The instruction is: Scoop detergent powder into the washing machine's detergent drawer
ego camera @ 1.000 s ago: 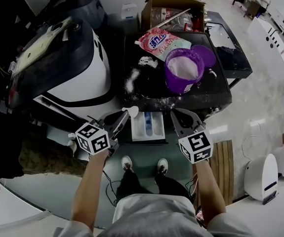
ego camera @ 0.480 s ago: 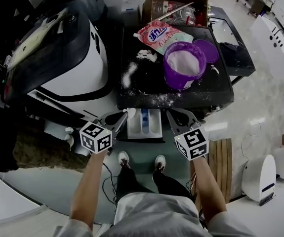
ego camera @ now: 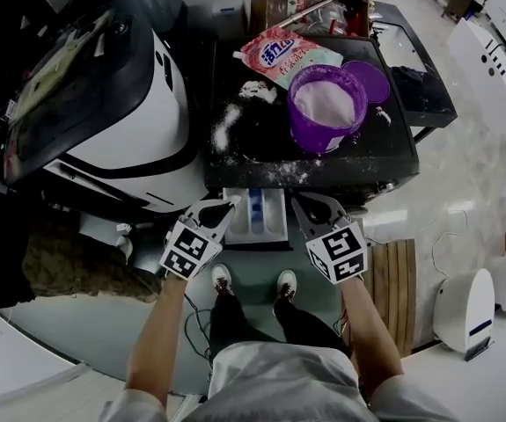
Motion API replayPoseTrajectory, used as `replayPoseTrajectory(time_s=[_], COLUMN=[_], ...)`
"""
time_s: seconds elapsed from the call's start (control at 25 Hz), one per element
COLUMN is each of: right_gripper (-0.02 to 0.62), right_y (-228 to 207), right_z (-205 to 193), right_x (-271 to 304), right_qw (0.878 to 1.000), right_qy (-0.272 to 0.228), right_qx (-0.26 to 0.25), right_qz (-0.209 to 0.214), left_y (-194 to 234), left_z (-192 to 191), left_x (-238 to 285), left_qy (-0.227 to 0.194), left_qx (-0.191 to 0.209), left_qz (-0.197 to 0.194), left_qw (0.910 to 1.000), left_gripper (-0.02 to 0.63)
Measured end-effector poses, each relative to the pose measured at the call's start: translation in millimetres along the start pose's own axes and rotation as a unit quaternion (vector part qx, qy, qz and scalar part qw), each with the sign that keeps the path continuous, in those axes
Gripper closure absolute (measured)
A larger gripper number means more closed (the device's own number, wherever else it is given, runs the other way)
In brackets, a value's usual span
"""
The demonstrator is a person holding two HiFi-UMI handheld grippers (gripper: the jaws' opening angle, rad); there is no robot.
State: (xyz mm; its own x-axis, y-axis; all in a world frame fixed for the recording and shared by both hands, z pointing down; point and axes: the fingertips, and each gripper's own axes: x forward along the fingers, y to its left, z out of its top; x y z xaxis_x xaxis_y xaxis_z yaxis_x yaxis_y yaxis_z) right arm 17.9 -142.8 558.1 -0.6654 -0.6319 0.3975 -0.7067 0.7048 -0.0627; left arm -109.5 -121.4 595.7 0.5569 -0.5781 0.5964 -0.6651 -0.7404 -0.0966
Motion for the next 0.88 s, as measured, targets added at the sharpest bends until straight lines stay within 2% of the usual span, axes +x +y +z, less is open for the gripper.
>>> replayPoseTrajectory(time_s=[0.12,0.24,0.36,0.52,0.68,0.8,0.88], right_gripper=[0.591,0.591,0.591,0.59,0.591,0.591,0.59], right_y=[2,1,-2,-1,-2,-5,-8], right_z=[-10,-15,-18,-23,-29,-30,-30], right_x=[-2,-3,-5,-8,-10,-13,-14], right_qw=[1.0,1.0,1.0,1.0,1.0,1.0,1.0], right_qy=[0.007,0.01,0.011,0.014,0.018,0.018,0.018], right_qx=[0.005,0.011,0.014,0.016,0.017,0.017,0.016], right_qz=[0.001,-0.003,-0.006,-0.007,-0.008,-0.011,-0.015], left_y=[-6,-10,-13,-21,-29,-34,-36], left_z=[0,0,-2,-3,-5,-10,-11], left_x=[3,8,12,17,22,25,25], left_qy=[0.015,0.024,0.04,0.06,0.075,0.09,0.094], left_qx=[0.062,0.104,0.168,0.254,0.331,0.388,0.411], left_qz=[0.012,0.018,0.031,0.042,0.048,0.056,0.067], left_qw=[0.9979,0.9941,0.9846,0.9643,0.9393,0.9155,0.9041], left_gripper=[0.592,0.592,0.592,0.592,0.592,0.592,0.592])
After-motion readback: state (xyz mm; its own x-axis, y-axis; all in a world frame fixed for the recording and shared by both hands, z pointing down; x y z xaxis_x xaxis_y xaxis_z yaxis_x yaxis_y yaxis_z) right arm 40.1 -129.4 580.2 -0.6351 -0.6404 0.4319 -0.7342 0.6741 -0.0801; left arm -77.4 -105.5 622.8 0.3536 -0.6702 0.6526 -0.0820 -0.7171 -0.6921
